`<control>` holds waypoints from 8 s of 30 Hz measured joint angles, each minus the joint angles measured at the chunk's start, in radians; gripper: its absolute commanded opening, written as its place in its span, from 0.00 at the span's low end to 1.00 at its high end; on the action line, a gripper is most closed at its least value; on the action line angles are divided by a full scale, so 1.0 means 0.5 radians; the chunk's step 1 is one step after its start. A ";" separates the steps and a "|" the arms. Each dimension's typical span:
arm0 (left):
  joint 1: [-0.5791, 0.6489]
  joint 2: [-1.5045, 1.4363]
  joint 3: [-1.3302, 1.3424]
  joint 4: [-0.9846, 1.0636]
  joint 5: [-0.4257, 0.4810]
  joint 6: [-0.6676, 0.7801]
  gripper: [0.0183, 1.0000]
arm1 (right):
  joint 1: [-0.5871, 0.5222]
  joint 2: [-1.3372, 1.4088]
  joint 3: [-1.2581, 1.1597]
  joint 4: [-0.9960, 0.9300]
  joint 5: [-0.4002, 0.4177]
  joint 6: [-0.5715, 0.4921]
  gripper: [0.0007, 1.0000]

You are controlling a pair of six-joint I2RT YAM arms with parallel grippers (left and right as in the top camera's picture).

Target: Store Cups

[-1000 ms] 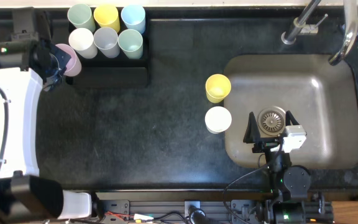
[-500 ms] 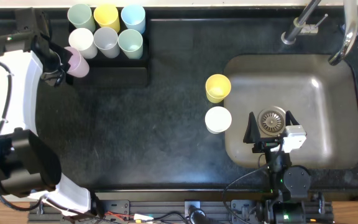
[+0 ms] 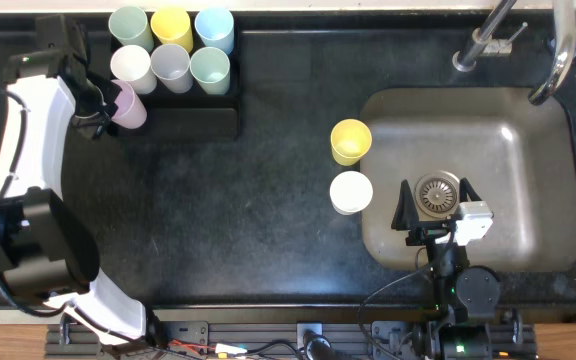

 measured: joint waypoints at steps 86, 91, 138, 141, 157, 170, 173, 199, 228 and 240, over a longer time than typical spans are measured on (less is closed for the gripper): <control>-1.719 0.172 0.017 0.392 0.060 -0.613 0.02 | 0.000 0.000 0.000 0.001 -0.001 0.000 1.00; -1.342 -0.114 0.018 0.120 -0.028 -0.613 0.02 | 0.000 0.000 0.000 0.001 -0.001 0.001 1.00; -0.369 0.032 -0.018 -0.131 0.140 -0.613 0.02 | 0.000 0.000 0.000 0.002 0.001 0.001 1.00; -0.388 0.076 -0.017 -0.134 0.138 -0.613 0.02 | 0.000 0.000 0.000 0.001 0.000 0.001 1.00; -0.401 0.107 -0.018 -0.127 0.130 -0.611 1.00 | 0.000 0.000 0.000 0.001 0.000 0.001 1.00; -0.421 -0.325 -0.037 -0.311 0.053 -0.327 1.00 | 0.000 0.000 0.000 0.002 -0.001 0.000 0.99; -0.459 -0.620 -0.035 -0.473 0.001 -0.072 1.00 | 0.000 0.000 0.000 0.003 0.000 0.001 1.00; -0.558 -3.690 -3.051 1.658 0.350 1.743 1.00 | 0.000 0.000 0.000 0.000 0.000 0.000 1.00; -0.558 -3.739 -3.133 1.874 0.378 1.694 1.00 | 0.000 0.000 0.000 0.002 -0.001 0.001 1.00; -0.558 -3.739 -3.133 1.874 0.378 1.694 1.00 | 0.000 0.000 0.000 0.002 -0.001 0.001 1.00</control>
